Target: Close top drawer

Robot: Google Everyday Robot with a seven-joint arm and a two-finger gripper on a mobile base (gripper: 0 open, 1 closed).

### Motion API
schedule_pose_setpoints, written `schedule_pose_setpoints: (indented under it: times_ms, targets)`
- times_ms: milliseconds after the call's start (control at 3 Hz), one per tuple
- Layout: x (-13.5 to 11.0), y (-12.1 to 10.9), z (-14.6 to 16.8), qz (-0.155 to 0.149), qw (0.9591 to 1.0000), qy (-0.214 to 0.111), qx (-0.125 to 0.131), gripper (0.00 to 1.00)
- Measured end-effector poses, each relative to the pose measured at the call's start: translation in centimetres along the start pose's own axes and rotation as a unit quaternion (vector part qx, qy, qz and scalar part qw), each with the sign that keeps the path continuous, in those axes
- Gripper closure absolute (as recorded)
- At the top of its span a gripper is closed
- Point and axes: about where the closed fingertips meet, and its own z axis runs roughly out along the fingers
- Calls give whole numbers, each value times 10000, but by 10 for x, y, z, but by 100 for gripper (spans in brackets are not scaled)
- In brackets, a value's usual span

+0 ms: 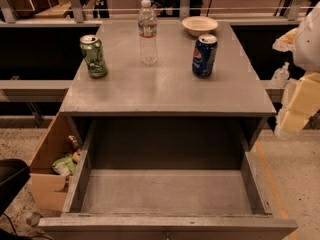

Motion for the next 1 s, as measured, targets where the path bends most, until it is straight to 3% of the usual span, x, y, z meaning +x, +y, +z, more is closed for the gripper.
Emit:
schedule_pose_setpoints:
  times_ms: [333, 667, 1000]
  targets:
    - [0, 0, 0, 0, 10000, 0, 0, 0]
    - [-1, 0, -1, -3, 10000, -8, 29, 8]
    - [16, 15, 1, 73, 9999, -80, -40, 31]
